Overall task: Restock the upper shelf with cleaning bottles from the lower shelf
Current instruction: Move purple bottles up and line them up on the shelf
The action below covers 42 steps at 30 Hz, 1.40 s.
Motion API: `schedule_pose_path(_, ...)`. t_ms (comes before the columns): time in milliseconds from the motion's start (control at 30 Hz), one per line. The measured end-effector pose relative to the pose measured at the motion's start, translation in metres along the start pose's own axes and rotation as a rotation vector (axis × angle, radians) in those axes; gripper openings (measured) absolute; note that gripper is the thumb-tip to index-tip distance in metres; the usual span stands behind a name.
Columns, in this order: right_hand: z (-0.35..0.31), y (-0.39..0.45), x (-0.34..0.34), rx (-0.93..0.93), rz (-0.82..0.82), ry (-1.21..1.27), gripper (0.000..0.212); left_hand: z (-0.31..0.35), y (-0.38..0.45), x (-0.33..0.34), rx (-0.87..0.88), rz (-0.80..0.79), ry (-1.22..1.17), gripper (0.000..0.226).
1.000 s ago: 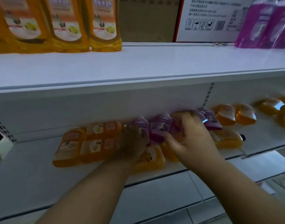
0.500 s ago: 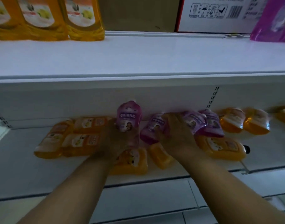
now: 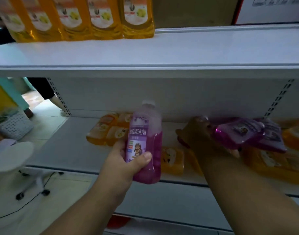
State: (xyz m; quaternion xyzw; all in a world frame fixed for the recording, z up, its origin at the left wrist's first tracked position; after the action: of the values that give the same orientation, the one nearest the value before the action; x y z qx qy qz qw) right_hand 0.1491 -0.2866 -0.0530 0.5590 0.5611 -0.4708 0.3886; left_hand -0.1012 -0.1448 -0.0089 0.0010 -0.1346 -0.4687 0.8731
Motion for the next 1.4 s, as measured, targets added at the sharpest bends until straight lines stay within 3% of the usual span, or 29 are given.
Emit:
schedule_pose_path(100, -0.007, -0.003, -0.002, -0.019, -0.154, 0.343, 0.056, -0.001, -0.003, -0.009, -0.001, 0.010, -0.019, 0.077)
schedule_pose_path(133, -0.012, -0.007, -0.002, 0.000, -0.217, 0.477, 0.054, 0.000, -0.005, -0.011, -0.001, 0.009, -0.027, 0.076)
schedule_pose_path(233, -0.022, -0.022, -0.007, 0.094, -0.325, 0.858, 0.081, 0.003, -0.007, -0.012, 0.015, -0.048, -0.071, 0.063)
schedule_pose_path(300, -0.026, -0.041, -0.007, 0.081, -0.419, 1.075, 0.085, 0.007, -0.009, -0.014, 0.032, -0.103, -0.094, 0.059)
schedule_pose_path(400, -0.030, -0.083, -0.006, 0.099, -0.776, 1.717, 0.049, 0.018, -0.012, -0.022, 0.055, -0.177, -0.092, 0.060)
schedule_pose_path(467, -0.035, -0.114, -0.009, 0.088, -1.025, 2.053, 0.039, 0.025, -0.015, -0.030, 0.071, -0.237, -0.089, 0.067)
schedule_pose_path(567, -0.034, -0.155, -0.021, -0.005, -1.095, 2.206, 0.037, 0.036, -0.020, -0.043, 0.080, -0.332, -0.108, 0.076)
schedule_pose_path(633, -0.027, -0.182, -0.022, -0.038, -1.048, 2.228, 0.039, 0.043, -0.026, -0.048, 0.080, -0.410, -0.136, 0.078)
schedule_pose_path(800, 0.011, -0.235, -0.018, 0.043, -0.818, 2.236, 0.077, 0.057, -0.047, -0.052, 0.038, -0.546, -0.225, 0.096)
schedule_pose_path(900, 0.057, -0.263, -0.029, 0.109, -0.647, 2.251, 0.073, 0.062, -0.067, -0.033, -0.017, -0.643, -0.284, 0.100)
schedule_pose_path(1067, 0.145, -0.298, -0.079, 0.112, -0.220, 2.231, 0.068, 0.070, -0.104, 0.024, -0.063, -0.807, -0.315, 0.103)
schedule_pose_path(1267, 0.254, -0.323, -0.145, 0.065, 0.130, 2.177, 0.037, 0.066, -0.159, 0.120, -0.098, -0.981, -0.322, 0.099)
schedule_pose_path(1400, 0.330, -0.326, -0.209, -0.028, 0.451, 1.923, 0.064, 0.074, -0.194, 0.203, -0.058, -1.022, -0.367, 0.093)
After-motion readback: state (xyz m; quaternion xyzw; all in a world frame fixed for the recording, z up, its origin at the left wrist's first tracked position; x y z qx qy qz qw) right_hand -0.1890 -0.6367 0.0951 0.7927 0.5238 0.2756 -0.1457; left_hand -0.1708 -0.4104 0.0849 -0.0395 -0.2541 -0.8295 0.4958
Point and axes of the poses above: each hand's wrist, its own y-axis towards the middle knuckle, its own x-axis out of the palm, z = x × y, the point moved 7 cm from there along y, towards the middle knuckle, and after that the axes turned 9 degrees about x, right-handed, at the moved point
